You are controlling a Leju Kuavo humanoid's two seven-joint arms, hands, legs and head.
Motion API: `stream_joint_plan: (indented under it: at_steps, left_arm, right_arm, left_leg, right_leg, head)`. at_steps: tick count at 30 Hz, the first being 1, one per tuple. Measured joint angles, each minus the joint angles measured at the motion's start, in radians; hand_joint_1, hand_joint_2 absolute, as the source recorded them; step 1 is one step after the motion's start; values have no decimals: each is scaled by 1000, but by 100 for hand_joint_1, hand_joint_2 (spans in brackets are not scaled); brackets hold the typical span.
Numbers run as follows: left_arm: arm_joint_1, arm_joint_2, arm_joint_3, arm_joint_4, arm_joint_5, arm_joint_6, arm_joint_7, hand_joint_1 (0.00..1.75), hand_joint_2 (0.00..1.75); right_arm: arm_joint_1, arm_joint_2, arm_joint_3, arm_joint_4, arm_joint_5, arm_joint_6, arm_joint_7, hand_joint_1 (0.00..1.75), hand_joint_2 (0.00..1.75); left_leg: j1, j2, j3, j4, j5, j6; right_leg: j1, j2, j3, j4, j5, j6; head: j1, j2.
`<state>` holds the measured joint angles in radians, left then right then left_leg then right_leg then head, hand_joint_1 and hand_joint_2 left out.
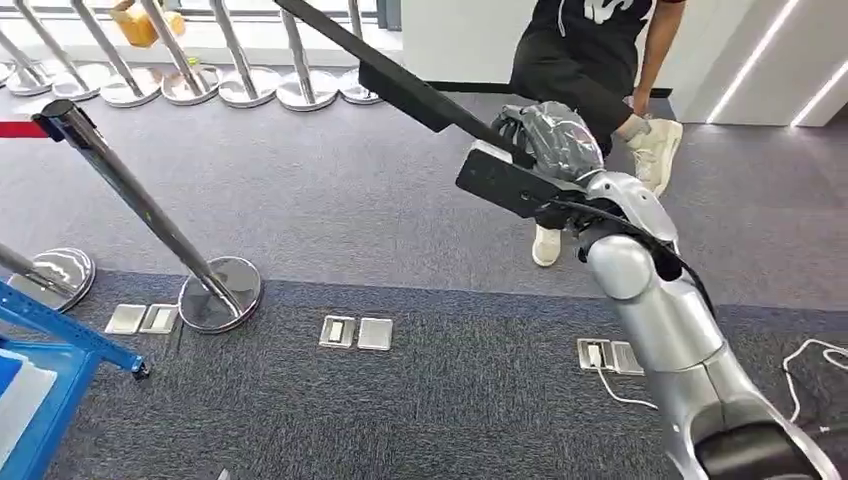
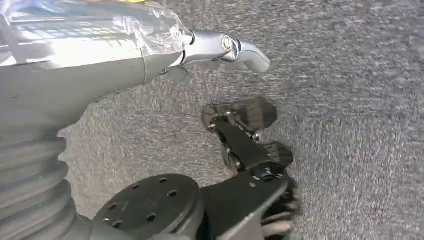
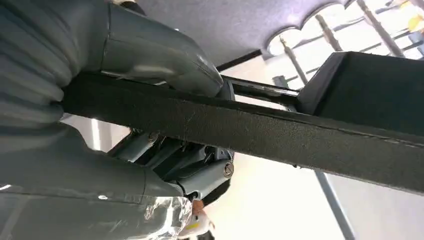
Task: Take the parts from the cabinet and place them on the table.
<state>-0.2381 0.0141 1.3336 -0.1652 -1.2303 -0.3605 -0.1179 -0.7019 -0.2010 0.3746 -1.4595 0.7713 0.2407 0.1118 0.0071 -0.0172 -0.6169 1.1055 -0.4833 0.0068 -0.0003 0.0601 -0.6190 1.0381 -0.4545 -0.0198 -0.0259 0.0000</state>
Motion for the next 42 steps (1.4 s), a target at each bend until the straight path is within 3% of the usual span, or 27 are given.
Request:
stream_joint_plan:
  at_steps: [1,5,6,7,8,10,11,12,15,16,17,19,21,22,23,25,26,28,30,31,32,35,36,38,39,41,42]
  left_arm:
    - [0,1,0,0,0,3,0,0,175]
    - [-5,0,0,0,3,4,-2,0,175]
    - [-6,0,0,0,3,4,-3,0,175]
    - [-7,0,0,0,3,4,-4,0,175]
    - [-7,0,0,0,3,5,-4,0,175]
    - [-4,0,0,0,3,5,-4,0,175]
    - [-4,0,0,0,3,5,-4,0,175]
    - [-4,0,0,0,3,4,-4,0,175]
    - [-5,-2,0,0,3,4,-4,0,175]
    - [-5,-1,0,0,3,4,-4,0,175]
    - [-6,-1,0,0,3,4,-4,0,175]
    - [-5,-1,0,0,5,4,-4,0,175]
    - [-5,-3,0,0,5,2,-4,0,175]
    - [-6,-3,0,0,5,2,-4,0,175]
    - [-6,-3,0,0,6,2,-4,0,175]
    - [-1,-3,0,0,6,2,-4,0,175]
    - [2,-3,0,0,6,2,-4,0,175]
    - [5,-3,0,0,6,2,-4,0,175]
    - [4,-3,0,0,6,2,-4,0,175]
    - [4,-2,0,0,6,2,-4,0,175]
    - [5,-2,0,0,7,2,-3,0,175]
    - [6,0,0,0,9,3,-2,0,175]
    - [5,0,0,0,10,2,-2,0,175]
    - [4,0,0,0,11,2,-2,0,175]
    - [4,0,0,0,11,2,-2,0,175]
    - [7,0,0,0,11,2,-2,0,175]
    - [7,-1,0,0,11,3,-2,0,175]
  right_arm:
    - [0,0,0,0,0,0,1,171,175]
    - [2,0,-5,0,1,0,3,171,175]
    - [3,-3,-7,0,0,0,3,171,175]
    - [1,-4,-8,0,0,0,3,171,175]
    - [-1,-4,-8,0,0,0,3,171,175]
    - [2,-4,-9,0,0,0,3,171,175]
    - [6,-4,-9,0,1,0,4,171,175]
    - [10,-5,-9,0,1,0,4,171,175]
    - [11,-5,-9,0,0,0,4,171,175]
    - [10,-5,-9,0,0,0,4,171,175]
    - [10,-4,-9,0,0,0,4,171,175]
    - [11,-5,-10,0,1,1,4,171,175]
    - [9,-6,-11,-1,0,2,5,171,175]
    - [8,-4,-11,-2,0,3,5,171,175]
    - [5,-4,-11,-2,0,3,5,171,175]
    - [5,-4,-11,-2,-1,5,5,171,175]
    - [6,-3,-11,-2,-1,6,5,171,175]
    - [6,-3,-11,-2,-1,9,5,171,175]
    - [6,-3,-11,-2,-1,9,5,171,175]
    - [6,-3,-11,-2,-1,9,5,171,175]
    - [4,-3,-11,-2,-2,9,5,171,175]
    - [7,-1,-11,-2,-3,10,4,171,175]
    - [7,-1,-11,-2,-3,9,4,171,175]
    - [4,-2,-13,-2,-3,9,4,171,175]
    - [2,0,-13,-2,-3,9,3,171,175]
    - [5,0,-13,-2,-3,10,3,171,175]
    - [8,0,-13,-2,-2,10,4,171,175]
  left_leg:
    - [0,-41,18,-45,1,7]
    - [-9,-22,23,-69,3,9]
    - [4,-10,32,-90,13,17]
    - [1,2,36,-99,17,22]
    - [1,11,36,-99,19,25]
    - [1,29,35,-99,18,27]
    - [1,37,35,-99,17,26]
    - [2,46,35,-98,17,26]
    - [8,68,36,-91,9,15]
    - [7,74,35,-84,3,5]
    - [1,77,31,-72,-3,-3]
    - [4,84,35,-76,-2,-12]
    - [9,93,39,-79,-4,-24]
    - [14,64,37,-57,-24,-31]
    - [14,44,14,-6,-59,-31]
    - [11,29,-60,151,-130,-32]
    - [10,27,-95,216,-145,-30]
    - [7,26,-97,204,-108,-20]
    - [0,11,-31,46,-12,-4]
    - [-2,-22,-1,-40,21,3]
    - [0,-52,6,-52,13,4]
    - [-10,-33,10,-67,14,5]
    - [-6,-23,15,-81,19,11]
    - [0,-3,26,-100,28,22]
    - [0,8,25,-100,29,26]
    - [-1,28,25,-99,28,27]
    - [0,35,24,-98,28,27]
  right_leg:
    - [0,6,-3,0,0,2]
    - [-10,37,-12,-6,9,24]
    - [-5,35,-13,-1,4,30]
    - [-2,-7,-24,29,-21,32]
    - [-3,-29,-51,86,-58,35]
    - [-9,-44,-118,231,-123,44]
    - [-12,-47,-143,283,-138,49]
    - [-17,-49,-147,293,-129,52]
    - [-28,-72,-40,88,-17,62]
    - [-28,-103,-1,2,-4,65]
    - [-16,-98,2,-5,-6,55]
    - [-13,-83,-2,0,-7,37]
    - [-13,-71,-2,-5,-3,21]
    - [-16,-68,2,-9,0,14]
    - [-15,-62,2,-9,0,9]
    - [-10,-50,2,-8,-1,4]
    - [-7,-41,1,-7,-1,3]
    - [-3,-23,2,-4,-3,1]
    - [-2,-5,5,0,-5,1]
    - [-4,2,5,0,-6,2]
    - [-1,10,0,1,-6,5]
    - [-15,34,-7,-4,1,21]
    - [-12,43,-7,-7,4,29]
    - [-5,-11,-22,39,-36,32]
    - [-6,-31,-54,107,-75,36]
    - [-11,-46,-128,262,-136,44]
    - [-15,-48,-145,295,-138,47]
  head:
    - [-2,0]
    - [-6,0]
    - [-4,0]
    - [4,0]
    - [11,0]
    - [21,0]
    - [25,0]
    - [29,0]
    - [43,0]
    - [50,0]
    - [58,0]
    - [45,0]
    - [47,0]
    - [41,0]
    - [33,0]
    - [16,0]
    - [11,0]
    - [7,0]
    - [3,0]
    - [-1,0]
    - [2,0]
    - [-5,0]
    - [-6,0]
    - [6,0]
    - [13,0]
    - [23,0]
    - [26,0]
